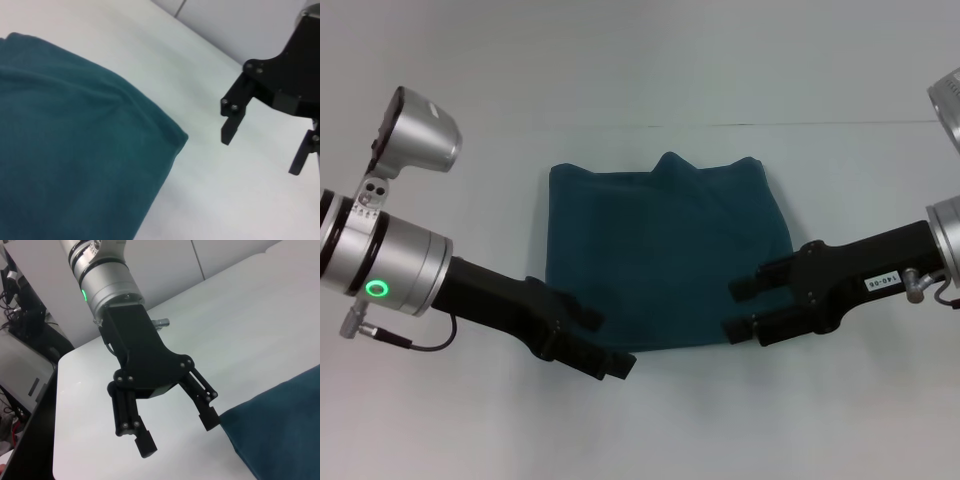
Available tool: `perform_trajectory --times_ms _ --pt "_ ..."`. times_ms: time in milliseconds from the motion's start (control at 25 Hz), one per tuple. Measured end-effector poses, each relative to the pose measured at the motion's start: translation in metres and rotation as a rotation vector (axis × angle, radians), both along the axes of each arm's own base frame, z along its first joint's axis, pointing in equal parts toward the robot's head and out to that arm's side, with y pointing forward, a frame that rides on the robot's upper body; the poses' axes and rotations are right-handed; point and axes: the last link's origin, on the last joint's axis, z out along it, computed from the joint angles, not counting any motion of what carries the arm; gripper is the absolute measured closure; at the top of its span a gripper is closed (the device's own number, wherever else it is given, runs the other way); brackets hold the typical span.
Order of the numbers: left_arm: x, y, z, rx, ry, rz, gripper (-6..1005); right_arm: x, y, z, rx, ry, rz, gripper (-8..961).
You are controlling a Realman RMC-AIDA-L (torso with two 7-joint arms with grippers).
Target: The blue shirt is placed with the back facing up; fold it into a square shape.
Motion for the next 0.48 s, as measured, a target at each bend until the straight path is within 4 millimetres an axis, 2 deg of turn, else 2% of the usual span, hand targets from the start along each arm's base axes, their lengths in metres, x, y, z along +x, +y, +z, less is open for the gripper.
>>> perform_trajectory --times_ms 480 --pt "0.0051 0.0029 0.0043 0.018 -0.040 0.000 50 0.0004 0.0003 -0.0001 0.002 -0.004 0.001 239"
